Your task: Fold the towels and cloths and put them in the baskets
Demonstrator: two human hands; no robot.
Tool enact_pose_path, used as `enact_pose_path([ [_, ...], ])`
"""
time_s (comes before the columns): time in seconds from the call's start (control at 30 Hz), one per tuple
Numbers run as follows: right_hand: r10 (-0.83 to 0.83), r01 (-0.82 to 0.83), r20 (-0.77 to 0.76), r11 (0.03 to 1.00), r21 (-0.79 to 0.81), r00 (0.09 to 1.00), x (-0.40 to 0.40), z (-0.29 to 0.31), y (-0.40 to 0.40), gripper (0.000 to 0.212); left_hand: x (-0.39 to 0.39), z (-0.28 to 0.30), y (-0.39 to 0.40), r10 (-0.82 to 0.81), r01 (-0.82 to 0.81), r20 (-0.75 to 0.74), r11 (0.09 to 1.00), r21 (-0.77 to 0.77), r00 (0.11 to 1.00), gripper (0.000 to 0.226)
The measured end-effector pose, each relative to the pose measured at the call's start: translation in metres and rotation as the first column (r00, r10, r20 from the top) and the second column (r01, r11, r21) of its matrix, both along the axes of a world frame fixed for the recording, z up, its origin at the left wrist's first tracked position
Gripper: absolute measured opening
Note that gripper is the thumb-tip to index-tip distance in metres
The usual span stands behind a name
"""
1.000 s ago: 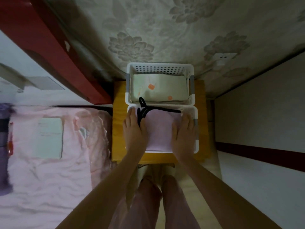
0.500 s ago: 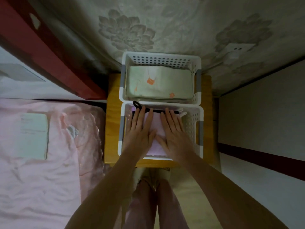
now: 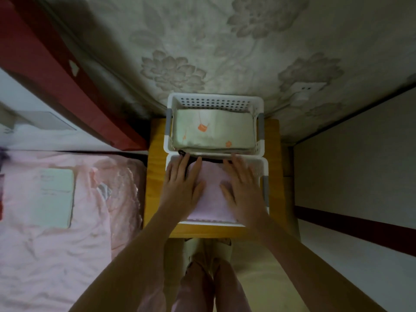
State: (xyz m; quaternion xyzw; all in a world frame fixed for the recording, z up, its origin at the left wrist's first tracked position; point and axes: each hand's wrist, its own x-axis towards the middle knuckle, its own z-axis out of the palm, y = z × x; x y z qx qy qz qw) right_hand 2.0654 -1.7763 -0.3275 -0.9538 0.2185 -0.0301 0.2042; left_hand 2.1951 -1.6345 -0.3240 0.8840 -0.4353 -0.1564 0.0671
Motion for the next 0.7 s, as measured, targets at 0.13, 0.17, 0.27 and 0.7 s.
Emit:
enact_pose_path([
  [0.13, -0.494, 0.488, 0.011, 0.861, 0.142, 0.869, -0.004, 0.016, -0.032, 0.052, 0.011, 0.020, -0.001, 0.305, -0.314, -0.077, 0.934, -0.171, 0.949, 0.055],
  [0.17, -0.570, 0.564, -0.057, 0.784, 0.262, 0.819, -0.003, 0.017, -0.038, 0.050, 0.013, 0.026, -0.006, 0.417, -0.453, -0.199, 0.868, -0.203, 0.887, 0.055],
  [0.27, -0.558, 0.611, -0.252, 0.699, 0.371, 0.791, 0.000, 0.016, -0.042, 0.038, 0.019, 0.034, -0.016, 0.555, -0.651, -0.441, 0.753, -0.093, 0.705, 0.056],
  [0.7, -0.469, 0.601, -0.464, 0.776, 0.190, 0.752, 0.010, 0.028, -0.030, 0.069, 0.023, 0.022, -0.001, 0.658, -0.720, -0.419, 0.693, 0.014, 0.625, 0.046],
])
